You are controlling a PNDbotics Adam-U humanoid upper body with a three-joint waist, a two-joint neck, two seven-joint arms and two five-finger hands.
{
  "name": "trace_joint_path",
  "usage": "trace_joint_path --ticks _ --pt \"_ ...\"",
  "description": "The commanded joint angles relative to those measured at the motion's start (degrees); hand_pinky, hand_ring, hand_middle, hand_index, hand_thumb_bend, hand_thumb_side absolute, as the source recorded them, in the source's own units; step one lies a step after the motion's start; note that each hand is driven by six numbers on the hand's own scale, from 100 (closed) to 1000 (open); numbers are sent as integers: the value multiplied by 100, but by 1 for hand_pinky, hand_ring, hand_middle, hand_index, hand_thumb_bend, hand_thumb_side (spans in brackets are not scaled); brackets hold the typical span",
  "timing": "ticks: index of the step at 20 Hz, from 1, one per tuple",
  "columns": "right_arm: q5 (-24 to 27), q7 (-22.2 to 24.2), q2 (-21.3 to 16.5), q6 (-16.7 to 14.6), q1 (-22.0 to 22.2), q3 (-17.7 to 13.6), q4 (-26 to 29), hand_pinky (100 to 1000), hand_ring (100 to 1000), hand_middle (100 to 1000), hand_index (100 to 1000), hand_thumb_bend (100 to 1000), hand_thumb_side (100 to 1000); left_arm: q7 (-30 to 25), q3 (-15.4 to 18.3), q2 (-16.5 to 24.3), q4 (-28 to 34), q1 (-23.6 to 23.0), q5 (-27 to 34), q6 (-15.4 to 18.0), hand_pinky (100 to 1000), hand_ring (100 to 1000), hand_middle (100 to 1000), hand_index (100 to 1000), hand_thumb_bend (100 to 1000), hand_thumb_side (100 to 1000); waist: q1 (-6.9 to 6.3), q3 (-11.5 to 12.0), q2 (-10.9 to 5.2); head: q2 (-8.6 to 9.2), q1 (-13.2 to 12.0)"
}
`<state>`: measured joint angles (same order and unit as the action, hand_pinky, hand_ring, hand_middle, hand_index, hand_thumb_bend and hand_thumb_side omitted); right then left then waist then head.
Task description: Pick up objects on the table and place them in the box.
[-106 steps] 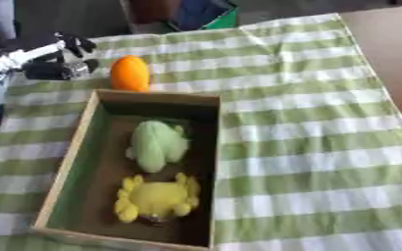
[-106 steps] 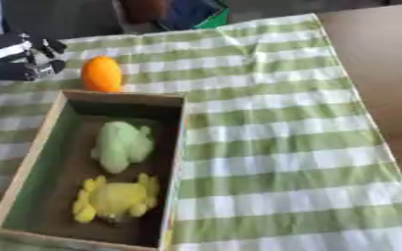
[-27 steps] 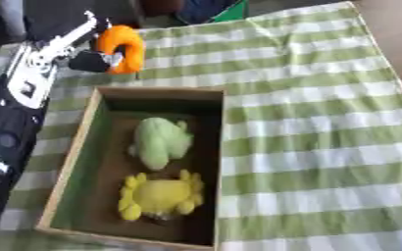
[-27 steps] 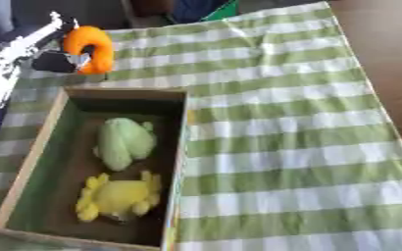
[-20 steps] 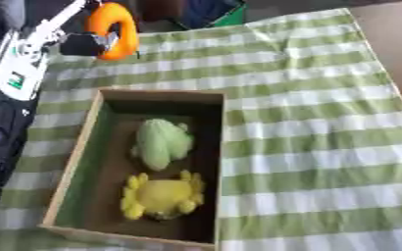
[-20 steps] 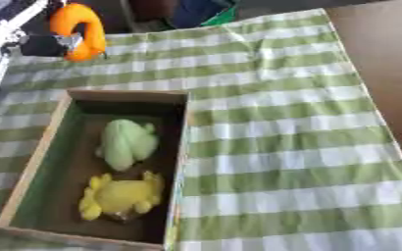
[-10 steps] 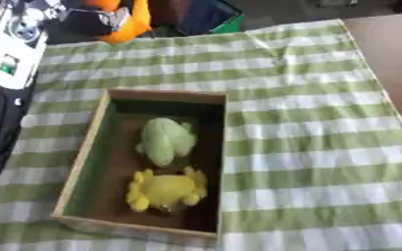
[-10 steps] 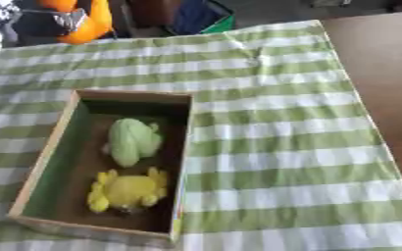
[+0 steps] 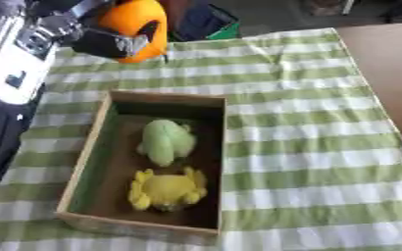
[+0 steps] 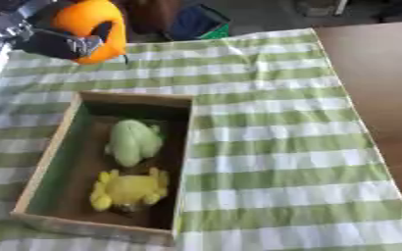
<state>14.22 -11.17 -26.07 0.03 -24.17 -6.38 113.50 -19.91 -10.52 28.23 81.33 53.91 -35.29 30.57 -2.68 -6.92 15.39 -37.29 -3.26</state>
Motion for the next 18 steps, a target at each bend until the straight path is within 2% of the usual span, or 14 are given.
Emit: trace_joint_path --ticks 1,4,18 --pt "9 -48 -133 -11 -13 -69 109 729 721 563 822 100 854 -104 -109 -3 242 14 -254 122 279 502 485 212 100 303 35 27 -142 -63 66" --pt "-7 -65 -152 -13 31 -82 109 729 721 562 822 100 853 -121 -244 26 280 -95 -463 202 233 460 480 215 100 296 36 65 -155 -102 113" --pt "-64 -51 -131 1 108 -123 109 728 719 557 822 100 849 -619 -607 -148 42 -430 -734 494 237 465 488 230 100 269 35 89 -60 -116 145"
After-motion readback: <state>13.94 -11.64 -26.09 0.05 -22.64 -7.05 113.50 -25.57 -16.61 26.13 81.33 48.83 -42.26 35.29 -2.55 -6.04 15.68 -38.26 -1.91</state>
